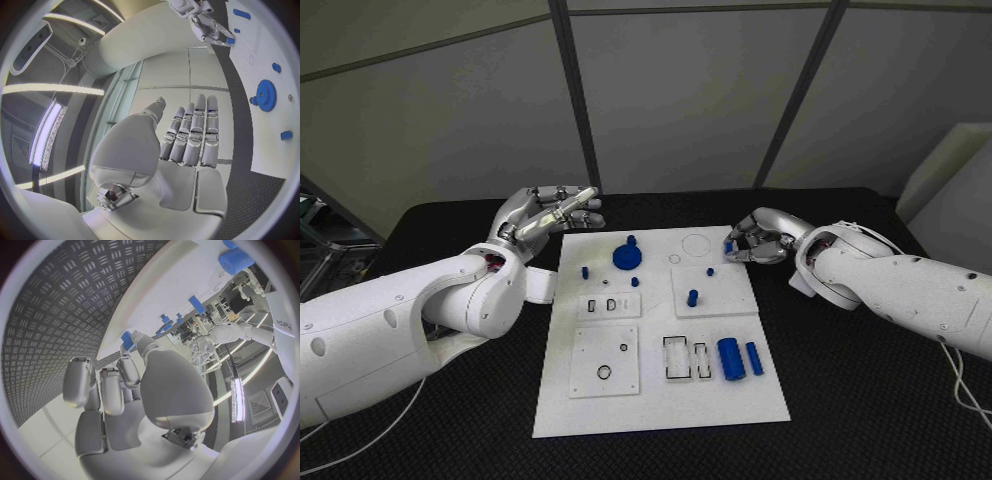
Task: Assemble the parts on the task board
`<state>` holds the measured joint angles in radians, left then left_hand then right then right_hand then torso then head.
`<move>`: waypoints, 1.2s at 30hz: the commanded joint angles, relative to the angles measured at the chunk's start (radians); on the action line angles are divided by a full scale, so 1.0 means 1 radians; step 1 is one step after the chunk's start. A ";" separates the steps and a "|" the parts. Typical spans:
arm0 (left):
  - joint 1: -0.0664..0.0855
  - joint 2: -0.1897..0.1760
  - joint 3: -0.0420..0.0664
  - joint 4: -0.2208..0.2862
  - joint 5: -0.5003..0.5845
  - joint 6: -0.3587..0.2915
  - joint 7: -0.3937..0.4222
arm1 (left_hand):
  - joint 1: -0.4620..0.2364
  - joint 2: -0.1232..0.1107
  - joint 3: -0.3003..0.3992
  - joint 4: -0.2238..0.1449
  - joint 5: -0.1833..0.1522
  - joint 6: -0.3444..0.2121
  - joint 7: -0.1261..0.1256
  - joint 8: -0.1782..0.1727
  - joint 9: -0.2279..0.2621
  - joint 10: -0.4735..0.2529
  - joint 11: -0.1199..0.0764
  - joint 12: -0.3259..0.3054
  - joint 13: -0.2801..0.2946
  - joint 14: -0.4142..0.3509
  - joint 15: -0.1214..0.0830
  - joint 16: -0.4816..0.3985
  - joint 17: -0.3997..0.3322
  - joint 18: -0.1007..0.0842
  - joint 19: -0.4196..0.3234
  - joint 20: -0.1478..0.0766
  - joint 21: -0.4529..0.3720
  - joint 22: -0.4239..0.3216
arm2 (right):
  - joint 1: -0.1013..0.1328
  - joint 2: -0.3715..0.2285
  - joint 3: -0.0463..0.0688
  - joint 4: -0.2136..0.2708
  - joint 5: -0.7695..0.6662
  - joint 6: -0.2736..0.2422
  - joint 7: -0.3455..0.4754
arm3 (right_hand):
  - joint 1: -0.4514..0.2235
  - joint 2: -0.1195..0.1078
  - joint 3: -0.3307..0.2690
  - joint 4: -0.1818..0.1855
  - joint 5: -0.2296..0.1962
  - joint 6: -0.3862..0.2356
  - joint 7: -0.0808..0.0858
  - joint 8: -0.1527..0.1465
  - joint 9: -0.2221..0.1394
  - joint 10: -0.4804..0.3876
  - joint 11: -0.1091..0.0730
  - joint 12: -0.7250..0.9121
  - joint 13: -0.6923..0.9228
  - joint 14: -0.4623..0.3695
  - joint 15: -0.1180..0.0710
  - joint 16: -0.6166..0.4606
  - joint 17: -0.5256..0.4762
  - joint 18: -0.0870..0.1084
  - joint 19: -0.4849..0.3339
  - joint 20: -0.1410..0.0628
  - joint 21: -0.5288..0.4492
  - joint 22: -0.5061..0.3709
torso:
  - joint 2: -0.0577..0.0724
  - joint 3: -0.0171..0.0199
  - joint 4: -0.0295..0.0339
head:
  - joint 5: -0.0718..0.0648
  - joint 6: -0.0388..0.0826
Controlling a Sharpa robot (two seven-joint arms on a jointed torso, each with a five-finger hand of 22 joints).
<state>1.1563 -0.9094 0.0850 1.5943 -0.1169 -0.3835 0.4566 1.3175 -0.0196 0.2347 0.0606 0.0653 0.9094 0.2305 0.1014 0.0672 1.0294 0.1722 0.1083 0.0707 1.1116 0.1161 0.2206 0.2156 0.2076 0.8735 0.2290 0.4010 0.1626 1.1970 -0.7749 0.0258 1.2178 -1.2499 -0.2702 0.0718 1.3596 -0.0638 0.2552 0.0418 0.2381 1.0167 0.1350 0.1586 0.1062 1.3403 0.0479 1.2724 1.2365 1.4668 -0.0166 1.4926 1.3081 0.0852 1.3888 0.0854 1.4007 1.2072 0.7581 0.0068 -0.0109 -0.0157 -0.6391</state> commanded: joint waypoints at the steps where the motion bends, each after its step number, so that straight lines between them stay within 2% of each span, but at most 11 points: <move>1: 0.001 0.000 0.001 0.000 -0.005 0.013 0.002 | -0.003 0.010 0.005 0.001 0.003 -0.006 0.014 -0.005 -0.001 0.000 0.007 -0.004 0.000 -0.003 0.004 -0.006 0.001 -0.025 -0.005 0.000 -0.005 -0.001 | 0.001 -0.009 0.001 0.030 0.028 -0.073 -0.010 | 0.003 0.014 0.007 -0.005 0.010 0.011 -0.003 0.007 0.002 0.008 -0.002 0.005 0.001 0.073 -0.009 0.005 0.117 -0.014 0.007 -0.002 0.004 0.005 | -0.001 0.0010 0.0003 | 0.002 -0.001; 6: 0.001 -0.003 0.001 -0.001 -0.005 0.012 0.001 | -0.003 0.010 0.005 0.001 0.003 -0.006 0.014 -0.005 -0.001 0.000 0.007 -0.004 0.000 -0.003 0.004 -0.006 0.001 -0.025 -0.005 0.000 -0.005 -0.001 | 0.002 -0.033 0.003 0.091 0.042 -0.100 -0.038 | 0.011 0.022 0.013 -0.010 0.009 0.017 -0.006 0.011 0.004 0.009 -0.004 0.006 0.003 0.074 -0.012 0.007 0.119 -0.015 0.010 -0.004 0.007 0.010 | -0.003 -0.0020 0.0007 | 0.000 0.002; 12: 0.002 -0.005 0.001 -0.002 -0.005 0.011 0.000 | -0.003 0.010 0.005 0.001 0.003 -0.006 0.014 -0.005 -0.001 0.000 0.007 -0.004 0.000 -0.003 0.004 -0.006 0.001 -0.025 -0.005 0.000 -0.005 -0.001 | 0.003 -0.044 0.016 0.173 0.045 -0.107 -0.069 | 0.021 0.033 0.025 -0.019 -0.004 0.018 -0.007 0.011 0.005 0.009 -0.007 0.003 0.001 0.074 -0.014 0.007 0.121 -0.016 0.012 -0.007 0.008 0.013 | -0.003 -0.0014 -0.0003 | 0.008 0.003; 15: 0.002 -0.005 0.001 -0.004 -0.005 0.011 0.000 | -0.003 0.010 0.005 0.001 0.003 -0.006 0.014 -0.005 -0.001 0.000 0.007 -0.004 0.000 -0.003 0.004 -0.006 0.001 -0.025 -0.005 0.000 -0.005 -0.001 | 0.003 -0.041 0.019 0.211 0.037 -0.104 -0.085 | 0.023 0.034 0.028 -0.020 -0.003 0.018 -0.007 0.011 0.005 0.008 -0.007 0.003 0.001 0.074 -0.014 0.007 0.120 -0.016 0.012 -0.008 0.008 0.013 | -0.004 -0.0024 0.0007 | 0.013 0.002; 21: 0.002 -0.002 0.001 -0.013 -0.005 0.010 0.000 | -0.002 0.010 0.007 -0.002 0.003 -0.006 0.014 -0.006 0.000 0.000 0.007 -0.005 0.000 -0.003 0.004 -0.008 0.003 -0.025 -0.006 0.001 -0.006 -0.002 | 0.003 -0.015 0.022 0.291 -0.022 -0.092 -0.129 | 0.018 0.032 0.028 -0.020 -0.006 0.015 -0.005 0.009 0.005 0.008 -0.005 0.003 0.002 0.074 -0.014 0.008 0.122 -0.016 0.012 -0.008 0.009 0.014 | -0.003 -0.0024 0.0013 | 0.026 -0.001; 25: 0.002 0.003 0.001 -0.021 -0.005 0.010 -0.001 | -0.002 0.010 0.007 -0.002 0.003 -0.006 0.014 -0.006 0.000 0.000 0.007 -0.005 0.000 -0.003 0.004 -0.008 0.003 -0.025 -0.006 0.001 -0.006 -0.002 | 0.004 0.029 0.022 0.320 -0.067 -0.081 -0.174 | 0.016 0.031 0.028 -0.020 -0.008 0.014 -0.005 0.008 0.005 0.008 -0.005 0.002 0.002 0.074 -0.014 0.008 0.123 -0.016 0.013 -0.008 0.009 0.015 | -0.003 -0.0034 0.0015 | 0.038 -0.007; 31: 0.002 0.014 0.001 -0.032 -0.005 0.012 -0.001 | -0.002 0.010 0.007 -0.002 0.003 -0.006 0.014 -0.006 0.000 0.000 0.007 -0.005 0.000 -0.003 0.004 -0.008 0.003 -0.025 -0.006 0.001 -0.006 -0.002 | 0.003 0.097 0.020 0.333 -0.136 -0.057 -0.218 | 0.010 0.030 0.027 -0.017 -0.016 0.014 -0.005 0.007 0.005 0.008 -0.004 0.001 0.000 0.074 -0.013 0.007 0.122 -0.016 0.013 -0.008 0.009 0.014 | -0.002 -0.0023 0.0011 | 0.051 -0.013; 36: 0.002 0.020 0.001 -0.039 -0.005 0.013 -0.001 | -0.002 0.010 0.007 -0.002 0.003 -0.006 0.014 -0.006 0.000 0.000 0.007 -0.005 0.000 -0.003 0.004 -0.008 0.003 -0.025 -0.006 0.001 -0.006 -0.002 | 0.003 0.144 0.000 0.329 -0.179 -0.041 -0.244 | 0.010 0.030 0.027 -0.017 -0.016 0.014 -0.005 0.007 0.005 0.008 -0.004 0.001 0.000 0.074 -0.013 0.007 0.122 -0.016 0.013 -0.008 0.009 0.014 | -0.001 -0.0017 -0.0008 | 0.059 -0.017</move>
<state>1.1567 -0.8913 0.0851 1.5563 -0.1170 -0.3830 0.4548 1.3175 -0.0196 0.2375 0.0577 0.0653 0.9094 0.2305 0.1015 0.0672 1.0294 0.1722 0.1083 0.0708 1.1116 0.1160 0.2151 0.2173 0.2077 0.8735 0.2290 0.4010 0.1614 1.1987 -0.6346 0.0256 1.5493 -1.3598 -0.3352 -0.1247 1.3790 -0.0361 0.2794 0.0212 0.2260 1.0221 0.1300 0.1653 0.1068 1.3452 0.0429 1.2724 1.2376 1.4669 -0.0235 1.4963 1.3077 0.0852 1.3957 0.0785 1.4049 1.2207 0.7561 0.0042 -0.0097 0.0406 -0.6543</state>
